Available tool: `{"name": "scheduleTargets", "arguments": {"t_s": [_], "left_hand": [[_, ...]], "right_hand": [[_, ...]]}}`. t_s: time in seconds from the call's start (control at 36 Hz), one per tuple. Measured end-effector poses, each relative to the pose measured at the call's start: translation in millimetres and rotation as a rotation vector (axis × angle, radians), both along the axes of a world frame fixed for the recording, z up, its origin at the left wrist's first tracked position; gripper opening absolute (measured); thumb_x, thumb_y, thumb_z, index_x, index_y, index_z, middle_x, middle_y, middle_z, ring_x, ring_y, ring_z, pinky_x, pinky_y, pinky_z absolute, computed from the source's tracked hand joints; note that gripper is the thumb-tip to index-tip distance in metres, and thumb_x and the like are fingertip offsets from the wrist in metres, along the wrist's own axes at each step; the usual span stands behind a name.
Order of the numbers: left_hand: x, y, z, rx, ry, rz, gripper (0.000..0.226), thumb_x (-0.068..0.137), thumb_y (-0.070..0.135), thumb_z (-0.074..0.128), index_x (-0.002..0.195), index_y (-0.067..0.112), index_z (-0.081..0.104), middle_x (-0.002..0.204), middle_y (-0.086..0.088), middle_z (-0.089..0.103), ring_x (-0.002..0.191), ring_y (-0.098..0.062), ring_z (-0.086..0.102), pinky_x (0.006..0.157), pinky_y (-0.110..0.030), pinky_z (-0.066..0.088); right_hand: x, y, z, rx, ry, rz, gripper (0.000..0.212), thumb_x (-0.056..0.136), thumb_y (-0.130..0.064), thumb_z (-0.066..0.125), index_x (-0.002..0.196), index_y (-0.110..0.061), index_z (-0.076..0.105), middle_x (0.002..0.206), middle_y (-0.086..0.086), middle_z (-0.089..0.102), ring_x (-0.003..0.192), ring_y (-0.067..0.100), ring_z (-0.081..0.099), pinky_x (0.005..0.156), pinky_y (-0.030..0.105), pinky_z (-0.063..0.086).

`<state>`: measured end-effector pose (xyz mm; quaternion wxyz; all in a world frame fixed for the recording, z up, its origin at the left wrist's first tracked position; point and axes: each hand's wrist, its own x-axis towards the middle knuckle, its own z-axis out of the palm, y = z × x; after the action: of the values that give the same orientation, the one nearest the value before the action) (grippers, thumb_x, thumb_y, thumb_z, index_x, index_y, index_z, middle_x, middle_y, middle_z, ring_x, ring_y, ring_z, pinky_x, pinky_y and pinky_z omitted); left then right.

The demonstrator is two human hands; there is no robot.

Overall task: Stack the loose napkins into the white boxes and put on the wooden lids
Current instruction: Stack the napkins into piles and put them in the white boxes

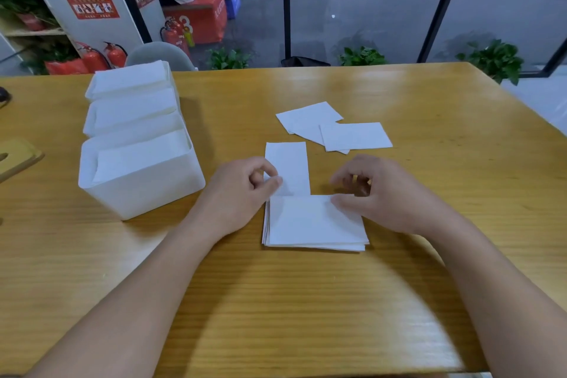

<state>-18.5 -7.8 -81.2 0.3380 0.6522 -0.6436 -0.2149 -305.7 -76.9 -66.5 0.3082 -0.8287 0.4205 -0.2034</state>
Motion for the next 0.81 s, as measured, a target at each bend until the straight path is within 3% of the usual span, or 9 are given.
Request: {"name": "scheduleTargets", "arguments": {"t_s": [0.17,0.28,0.36,0.42,0.53,0.64,0.69,0.81], "left_hand": [[-1.4,-12.4,-5.5,-0.028,-0.171,0.124,0.037,0.099,0.053,0.073,0.129,0.032,0.071,0.104,0.016,0.061,0.084,-0.007,0.059,0.079,-0.032,0.054],[-2.7,-22.2,-5.6,-0.004,-0.25,0.131,0.036,0.097,0.055,0.075,0.125,0.031,0.074,0.109,0.015,0.06,0.099,-0.008,0.059,0.085,-0.031,0.049],[-5.4,-25.3,-4.8,-0.014,-0.177,0.119,0.008,0.099,0.042,0.078,0.102,0.035,0.079,0.101,0.016,0.062,0.099,-0.011,0.061,0.085,-0.033,0.049],[-5.6,-26.5,-8.0,-0.028,-0.13,0.113,0.004,0.099,0.036,0.078,0.096,0.036,0.08,0.1,0.016,0.065,0.097,-0.009,0.063,0.086,-0.034,0.051],[-4.0,-26.4,-12.8,-0.092,-0.053,0.12,0.008,0.104,0.032,0.074,0.105,0.033,0.082,0.103,0.018,0.068,0.093,-0.002,0.063,0.085,-0.026,0.051],[-6.7,-21.7,-3.7,-0.219,0.093,0.128,0.014,0.109,0.028,0.066,0.111,0.03,0.08,0.104,0.02,0.076,0.098,-0.002,0.07,0.081,-0.019,0.053],[-10.2,-18.3,2.1,-0.252,0.177,0.122,0.015,0.11,0.025,0.065,0.112,0.028,0.08,0.102,0.021,0.078,0.096,-0.005,0.073,0.079,-0.022,0.055],[-16.9,-13.9,4.2,-0.237,0.335,0.03,0.022,0.109,0.02,0.067,0.123,0.03,0.08,0.109,0.016,0.079,0.096,-0.012,0.074,0.087,-0.042,0.059]], "right_hand": [[8.0,5.2,-6.8,-0.042,0.044,0.045,0.016,0.091,-0.043,0.083,0.103,-0.036,0.075,0.102,-0.017,0.062,0.084,0.007,0.06,0.072,0.019,0.046],[9.8,5.2,-8.5,-0.062,0.054,0.04,0.015,0.092,-0.045,0.081,0.103,-0.036,0.075,0.103,-0.017,0.062,0.086,0.008,0.061,0.075,0.023,0.05],[10.6,4.8,-9.9,-0.066,0.052,0.03,0.014,0.093,-0.045,0.081,0.102,-0.037,0.074,0.102,-0.016,0.062,0.086,0.009,0.062,0.076,0.027,0.052],[11.1,4.2,-10.5,-0.071,0.049,0.024,0.012,0.093,-0.044,0.081,0.1,-0.038,0.074,0.101,-0.015,0.063,0.085,0.009,0.062,0.076,0.029,0.053],[13.7,4.8,-10.5,-0.074,0.023,-0.002,0.015,0.093,-0.045,0.08,0.103,-0.037,0.073,0.101,-0.016,0.065,0.087,0.008,0.062,0.073,0.023,0.049],[17.7,6.3,-7.7,-0.073,-0.063,-0.084,0.037,0.093,-0.052,0.078,0.126,-0.037,0.068,0.109,-0.017,0.066,0.091,0.008,0.062,0.076,0.022,0.047],[18.8,7.0,-4.5,-0.054,-0.133,-0.122,0.048,0.094,-0.053,0.077,0.136,-0.036,0.063,0.113,-0.017,0.067,0.092,0.006,0.062,0.078,0.021,0.046],[19.2,9.7,2.5,0.074,-0.299,-0.144,0.055,0.095,-0.059,0.073,0.143,-0.039,0.054,0.114,-0.015,0.072,0.095,0.007,0.066,0.081,0.026,0.051]]}}
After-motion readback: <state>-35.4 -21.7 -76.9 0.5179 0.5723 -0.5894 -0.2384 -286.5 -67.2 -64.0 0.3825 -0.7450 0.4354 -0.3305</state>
